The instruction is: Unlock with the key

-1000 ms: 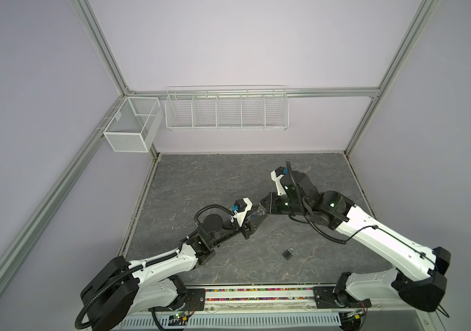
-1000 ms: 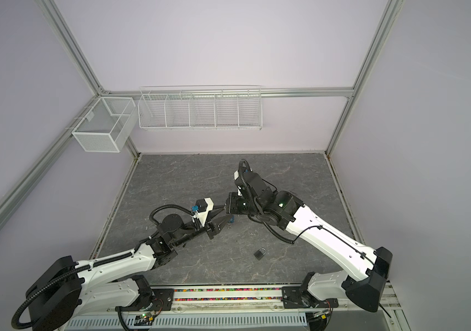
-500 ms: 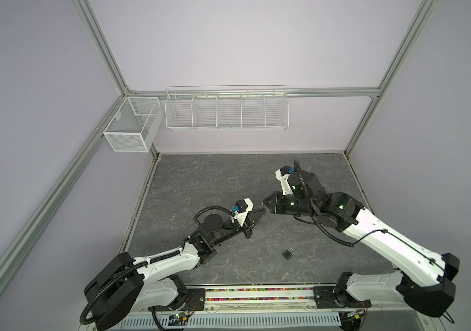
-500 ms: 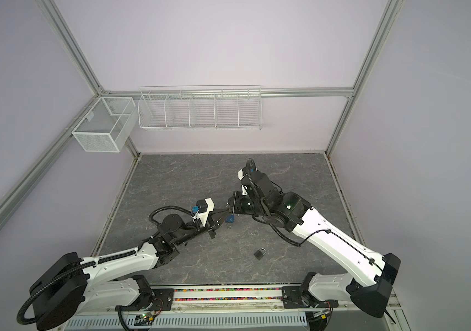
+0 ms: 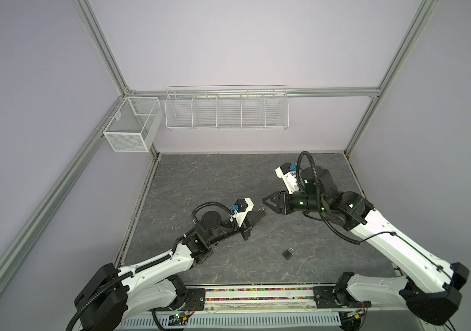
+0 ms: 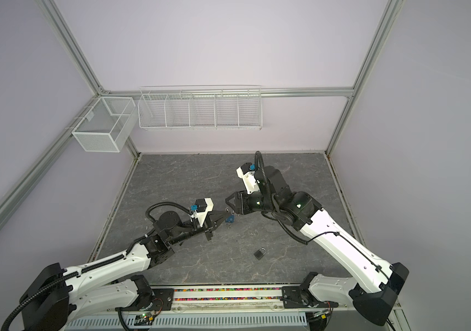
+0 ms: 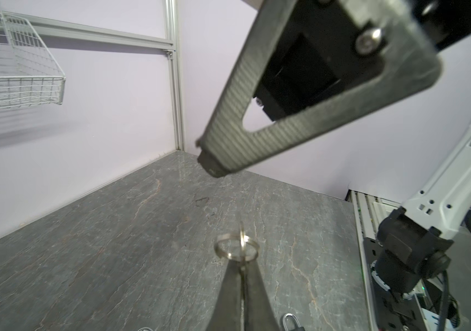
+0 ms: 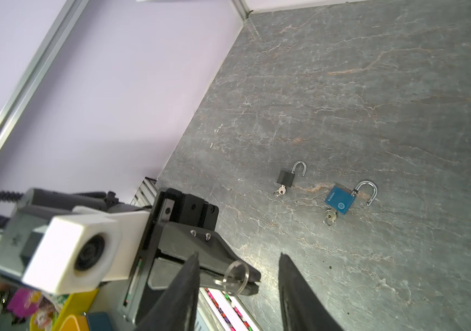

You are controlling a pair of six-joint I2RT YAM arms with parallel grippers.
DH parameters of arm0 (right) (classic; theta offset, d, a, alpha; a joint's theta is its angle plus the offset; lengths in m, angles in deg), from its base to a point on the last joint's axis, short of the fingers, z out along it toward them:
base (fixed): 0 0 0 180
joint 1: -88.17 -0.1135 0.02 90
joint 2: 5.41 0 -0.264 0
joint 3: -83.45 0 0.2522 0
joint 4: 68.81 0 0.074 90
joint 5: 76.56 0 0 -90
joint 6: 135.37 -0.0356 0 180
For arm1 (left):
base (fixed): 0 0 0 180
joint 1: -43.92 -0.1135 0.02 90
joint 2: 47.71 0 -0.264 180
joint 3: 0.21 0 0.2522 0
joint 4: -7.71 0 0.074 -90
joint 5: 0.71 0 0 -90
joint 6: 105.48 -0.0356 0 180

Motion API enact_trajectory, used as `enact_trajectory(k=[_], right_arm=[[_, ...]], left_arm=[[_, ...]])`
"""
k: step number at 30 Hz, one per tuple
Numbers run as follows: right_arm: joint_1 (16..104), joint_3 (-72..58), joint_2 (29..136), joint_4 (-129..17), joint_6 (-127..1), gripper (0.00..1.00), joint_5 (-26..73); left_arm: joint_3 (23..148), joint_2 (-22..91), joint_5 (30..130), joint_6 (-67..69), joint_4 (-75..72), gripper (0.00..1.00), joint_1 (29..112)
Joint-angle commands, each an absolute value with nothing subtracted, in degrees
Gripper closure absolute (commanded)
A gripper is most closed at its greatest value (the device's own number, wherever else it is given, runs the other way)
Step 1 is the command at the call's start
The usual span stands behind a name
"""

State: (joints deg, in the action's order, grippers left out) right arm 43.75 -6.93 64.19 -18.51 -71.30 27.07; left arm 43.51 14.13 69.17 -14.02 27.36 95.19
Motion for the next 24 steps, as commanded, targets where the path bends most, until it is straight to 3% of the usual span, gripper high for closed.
enact_trajectory(k=[1,4,11,14,20,24], right_arm=[[44.3,-6.8,65.2,-16.4,-56.4,0.5,38.7],[44.2,-6.4,65.5,-16.4,-53.3,0.48,42.7],[44.4,-6.7,66.7,-11.7,-49.5,0.55,42.1],[44.5,-6.0,66.0,-11.4,-49.2,0.64,41.1],[44.7,-6.0,67.0,-10.9,-48.0,0.69,42.7],[45.0,-6.1,67.2,-10.2,-46.9,0.79,41.1]], left_arm=[[46.5,13.2,62.5,-14.1,20.0,1.0,94.5],[48.6,13.1,60.6,-14.7,15.9,1.0,94.2],[49.7,12.4,58.5,-14.2,14.2,1.0,93.2],[49.9,12.1,57.6,-13.9,14.2,1.0,92.9],[50.5,12.9,56.9,-13.5,14.5,1.0,92.8],[50.8,13.2,56.2,-13.1,15.2,1.0,92.8]])
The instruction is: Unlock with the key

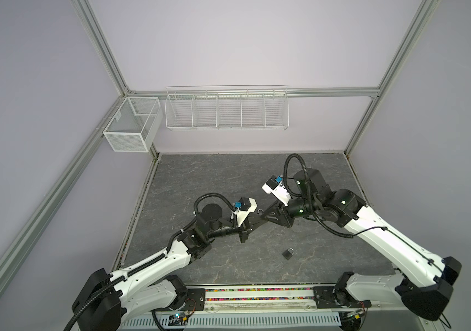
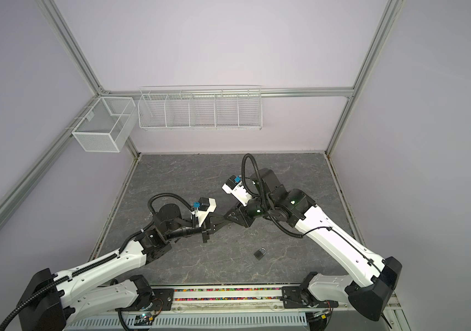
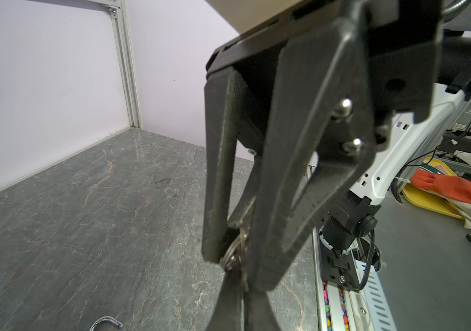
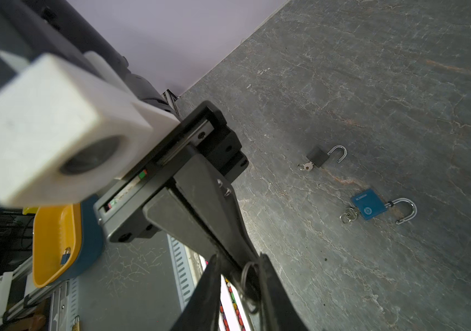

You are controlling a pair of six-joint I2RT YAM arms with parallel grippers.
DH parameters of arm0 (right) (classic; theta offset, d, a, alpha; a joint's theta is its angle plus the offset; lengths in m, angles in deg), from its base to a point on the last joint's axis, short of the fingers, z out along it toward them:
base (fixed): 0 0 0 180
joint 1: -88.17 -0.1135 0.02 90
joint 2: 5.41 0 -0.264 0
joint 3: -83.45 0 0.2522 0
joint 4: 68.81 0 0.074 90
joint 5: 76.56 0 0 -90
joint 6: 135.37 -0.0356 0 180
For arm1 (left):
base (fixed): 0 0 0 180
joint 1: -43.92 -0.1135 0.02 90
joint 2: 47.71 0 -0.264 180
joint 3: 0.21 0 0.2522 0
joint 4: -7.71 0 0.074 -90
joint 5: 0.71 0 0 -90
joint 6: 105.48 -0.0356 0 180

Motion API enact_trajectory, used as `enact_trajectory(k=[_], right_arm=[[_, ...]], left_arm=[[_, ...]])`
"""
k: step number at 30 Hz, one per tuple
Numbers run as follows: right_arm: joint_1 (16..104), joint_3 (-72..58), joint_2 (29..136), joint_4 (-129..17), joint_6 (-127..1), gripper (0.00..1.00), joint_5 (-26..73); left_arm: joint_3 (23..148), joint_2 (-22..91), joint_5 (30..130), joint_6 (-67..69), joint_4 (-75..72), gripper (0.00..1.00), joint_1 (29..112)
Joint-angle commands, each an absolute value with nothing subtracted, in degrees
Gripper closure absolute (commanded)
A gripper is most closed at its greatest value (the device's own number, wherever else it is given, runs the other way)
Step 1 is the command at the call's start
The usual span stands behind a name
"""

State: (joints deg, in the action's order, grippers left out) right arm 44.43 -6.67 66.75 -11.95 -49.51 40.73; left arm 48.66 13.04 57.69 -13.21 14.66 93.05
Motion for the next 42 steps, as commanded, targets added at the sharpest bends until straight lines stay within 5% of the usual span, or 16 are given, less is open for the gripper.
enact_trajectory(k=[1,5,10,11,13,18,22,28,42], right_arm=[[45.0,-6.2,67.1,-10.0,-46.8,0.81,40.7],[45.5,-6.0,66.7,-10.1,-46.7,0.93,40.6],[46.4,-5.3,65.3,-12.7,-48.8,0.93,40.7],[46.9,-4.7,64.8,-14.1,-50.0,0.93,40.9],[48.4,-2.5,63.3,-18.9,-55.3,0.93,41.4],[50.4,7.4,59.3,-38.4,-75.5,0.93,38.1],[49.1,15.1,56.4,-54.7,-88.9,0.93,33.4],[45.0,20.6,54.5,-65.2,-96.1,0.93,24.4],[41.4,22.2,54.8,-72.2,-99.6,0.93,20.2]], left_arm=[[50.9,13.2,56.2,-13.1,15.1,1.0,92.8],[51.6,13.8,56.0,-13.2,14.5,1.0,92.7],[52.1,13.5,57.6,-12.4,13.2,1.0,92.5],[52.1,13.0,58.5,-11.9,12.8,0.94,92.4],[51.0,10.9,61.3,-9.4,12.3,0.67,92.3],[43.3,4.3,74.9,6.6,22.6,0.42,92.2],[41.8,4.3,87.2,24.8,26.1,0.41,92.2],[42.9,8.3,91.7,40.1,34.4,0.42,93.2],[46.5,14.9,93.9,48.5,44.4,0.66,97.2]])
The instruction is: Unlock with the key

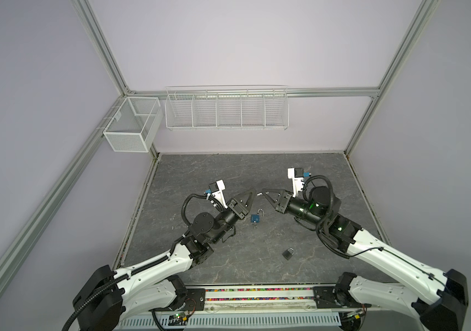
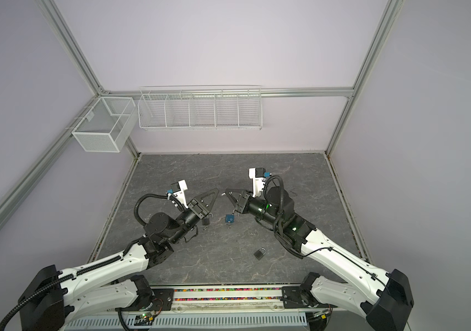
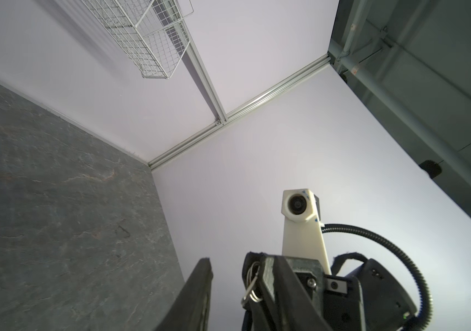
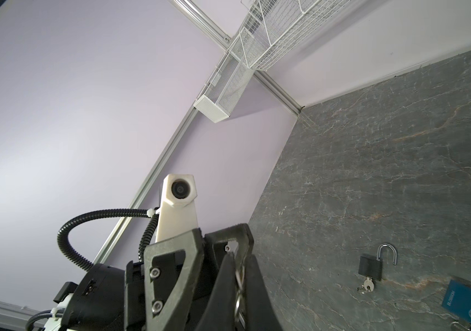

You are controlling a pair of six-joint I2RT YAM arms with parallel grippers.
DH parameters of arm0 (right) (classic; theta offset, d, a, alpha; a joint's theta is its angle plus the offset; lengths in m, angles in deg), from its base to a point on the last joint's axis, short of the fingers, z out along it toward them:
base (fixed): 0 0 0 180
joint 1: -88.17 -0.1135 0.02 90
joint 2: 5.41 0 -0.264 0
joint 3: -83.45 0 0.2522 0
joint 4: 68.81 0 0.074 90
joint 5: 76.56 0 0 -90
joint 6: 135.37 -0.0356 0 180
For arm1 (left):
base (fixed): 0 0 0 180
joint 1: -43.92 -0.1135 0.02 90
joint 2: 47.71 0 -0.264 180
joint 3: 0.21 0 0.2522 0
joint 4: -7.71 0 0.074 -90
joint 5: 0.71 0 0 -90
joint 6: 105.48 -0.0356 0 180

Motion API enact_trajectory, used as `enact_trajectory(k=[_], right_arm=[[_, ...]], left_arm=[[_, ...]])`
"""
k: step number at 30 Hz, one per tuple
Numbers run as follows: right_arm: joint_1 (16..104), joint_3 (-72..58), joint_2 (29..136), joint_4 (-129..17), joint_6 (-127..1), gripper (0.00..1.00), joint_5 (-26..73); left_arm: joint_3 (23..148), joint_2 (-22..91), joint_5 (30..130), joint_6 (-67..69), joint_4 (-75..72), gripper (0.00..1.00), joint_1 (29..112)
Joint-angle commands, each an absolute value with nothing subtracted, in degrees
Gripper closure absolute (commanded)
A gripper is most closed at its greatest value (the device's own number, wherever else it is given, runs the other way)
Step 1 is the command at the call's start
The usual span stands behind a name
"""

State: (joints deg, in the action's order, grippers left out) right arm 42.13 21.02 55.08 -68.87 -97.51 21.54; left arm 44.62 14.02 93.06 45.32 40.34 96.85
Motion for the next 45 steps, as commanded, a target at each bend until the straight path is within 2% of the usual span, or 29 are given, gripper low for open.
enact_trajectory(k=[1,8,16,23,29,32,35,36,39,42,43,45], right_arm=[[41.2,22.2,54.9,-73.0,-99.4,0.93,20.5],[40.6,21.8,55.8,-72.6,-99.4,0.93,20.1],[40.1,22.9,55.9,-73.1,-99.6,0.93,17.9],[39.8,24.2,55.3,-75.5,-98.9,0.93,15.5],[39.5,25.1,55.3,-77.6,-98.7,0.93,15.1],[39.4,25.4,54.6,-77.1,-98.1,0.93,14.3],[39.4,25.6,54.3,-76.1,-97.3,0.92,14.5],[39.4,25.6,54.0,-75.8,-96.7,0.89,14.5],[40.1,25.4,51.6,-71.6,-94.1,0.71,14.4],[43.3,25.6,48.1,-67.0,-89.7,0.53,18.9],[45.3,25.2,47.5,-66.0,-87.7,0.44,23.4],[49.0,23.8,47.6,-62.2,-83.9,0.36,32.7]], left_arm=[[46.8,15.2,93.8,48.9,43.8,0.66,97.2],[47.6,17.6,92.6,49.9,46.1,0.68,97.6],[47.3,18.7,92.1,50.0,48.7,0.81,98.0],[47.5,20.0,92.2,51.4,49.5,0.82,98.3],[47.6,21.4,92.4,52.2,50.5,0.87,98.6],[47.3,21.1,93.1,52.0,50.4,0.99,98.6],[47.3,20.6,94.2,51.6,48.5,1.0,98.6],[47.2,20.4,94.8,51.2,48.3,1.0,98.6],[46.9,18.0,94.7,49.3,45.2,1.0,97.4],[52.9,14.4,87.6,43.3,26.4,1.0,94.2],[55.8,13.6,85.1,39.9,18.3,1.0,93.4],[60.6,12.9,81.6,34.1,6.9,1.0,92.4]])
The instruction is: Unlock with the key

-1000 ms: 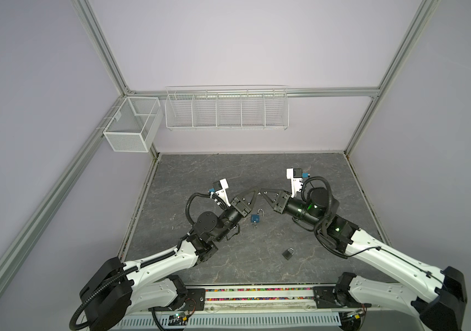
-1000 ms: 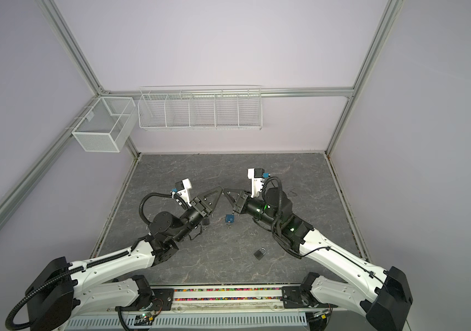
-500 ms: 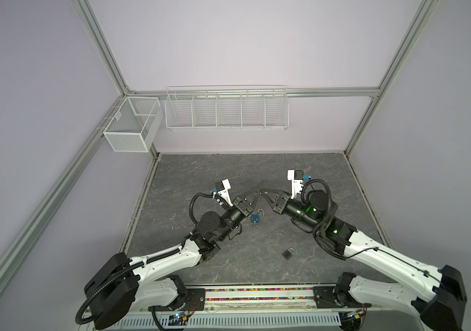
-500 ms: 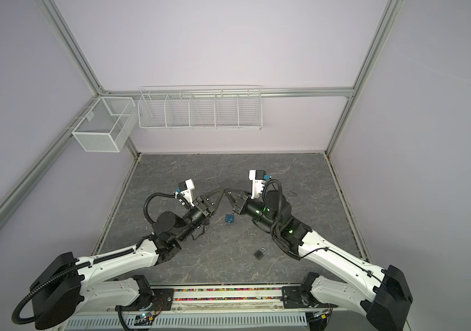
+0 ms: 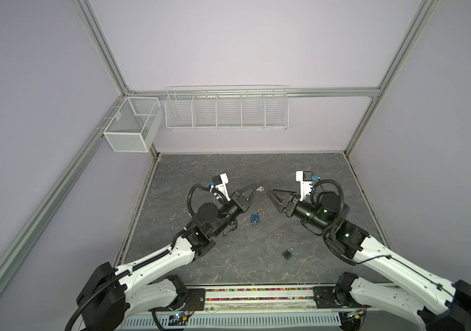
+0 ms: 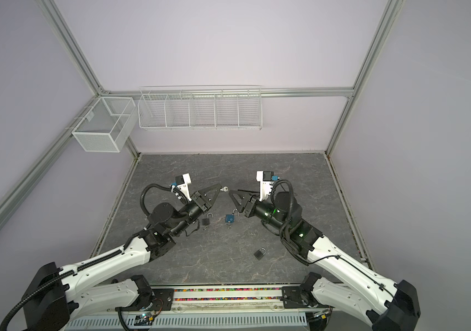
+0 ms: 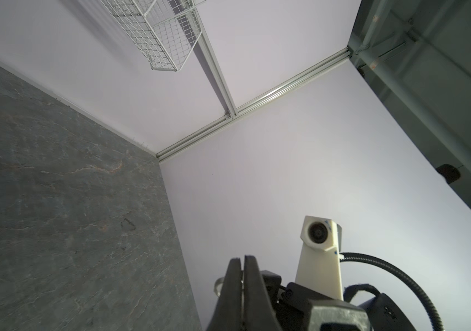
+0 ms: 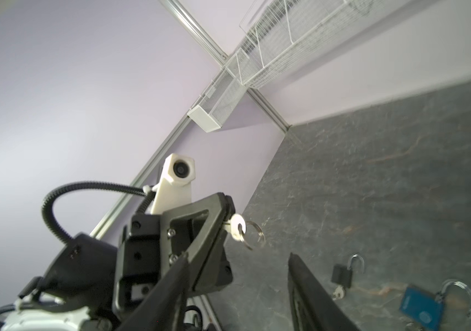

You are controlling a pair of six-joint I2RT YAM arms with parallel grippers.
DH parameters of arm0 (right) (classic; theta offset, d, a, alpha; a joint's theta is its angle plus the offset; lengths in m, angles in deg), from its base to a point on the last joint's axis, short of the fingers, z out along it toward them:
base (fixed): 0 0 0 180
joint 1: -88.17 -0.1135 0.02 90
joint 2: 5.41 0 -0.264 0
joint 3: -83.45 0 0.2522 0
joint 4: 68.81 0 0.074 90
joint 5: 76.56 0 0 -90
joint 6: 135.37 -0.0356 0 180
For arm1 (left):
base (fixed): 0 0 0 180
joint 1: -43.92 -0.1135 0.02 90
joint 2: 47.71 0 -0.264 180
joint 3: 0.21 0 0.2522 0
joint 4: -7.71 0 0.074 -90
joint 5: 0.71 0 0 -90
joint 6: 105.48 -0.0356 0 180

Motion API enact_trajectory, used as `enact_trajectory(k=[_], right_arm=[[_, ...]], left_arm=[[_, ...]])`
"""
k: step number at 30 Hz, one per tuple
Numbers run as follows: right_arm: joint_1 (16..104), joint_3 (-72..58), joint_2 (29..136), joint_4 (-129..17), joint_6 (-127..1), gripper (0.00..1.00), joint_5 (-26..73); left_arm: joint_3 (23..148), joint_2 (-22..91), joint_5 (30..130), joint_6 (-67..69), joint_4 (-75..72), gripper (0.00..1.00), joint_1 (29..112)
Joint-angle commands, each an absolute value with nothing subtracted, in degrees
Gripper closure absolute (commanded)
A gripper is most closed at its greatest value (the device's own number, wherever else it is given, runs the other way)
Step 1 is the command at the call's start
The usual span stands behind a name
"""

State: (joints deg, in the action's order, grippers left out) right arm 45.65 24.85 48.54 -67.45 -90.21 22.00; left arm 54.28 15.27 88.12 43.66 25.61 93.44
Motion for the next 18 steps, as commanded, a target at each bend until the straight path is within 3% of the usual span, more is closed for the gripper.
enact_trajectory(k=[1,4,8,13,18], right_arm=[[50.5,23.7,47.7,-61.6,-82.5,0.31,36.5],[54.6,23.7,48.4,-64.0,-80.6,0.26,48.0],[56.9,21.1,50.7,-64.2,-78.8,0.27,59.5],[57.9,20.6,50.8,-63.8,-78.9,0.29,64.8],[58.0,19.7,53.2,-62.5,-78.7,0.39,66.2]], left_arm=[[62.7,12.8,79.3,31.6,2.3,1.0,91.8],[68.8,14.0,73.3,25.5,-6.9,1.0,91.6],[74.6,15.8,66.6,20.6,-13.6,1.0,91.6],[79.6,17.2,64.5,15.4,-21.6,1.0,91.6],[80.8,18.0,60.9,14.1,-20.7,1.0,91.6]])
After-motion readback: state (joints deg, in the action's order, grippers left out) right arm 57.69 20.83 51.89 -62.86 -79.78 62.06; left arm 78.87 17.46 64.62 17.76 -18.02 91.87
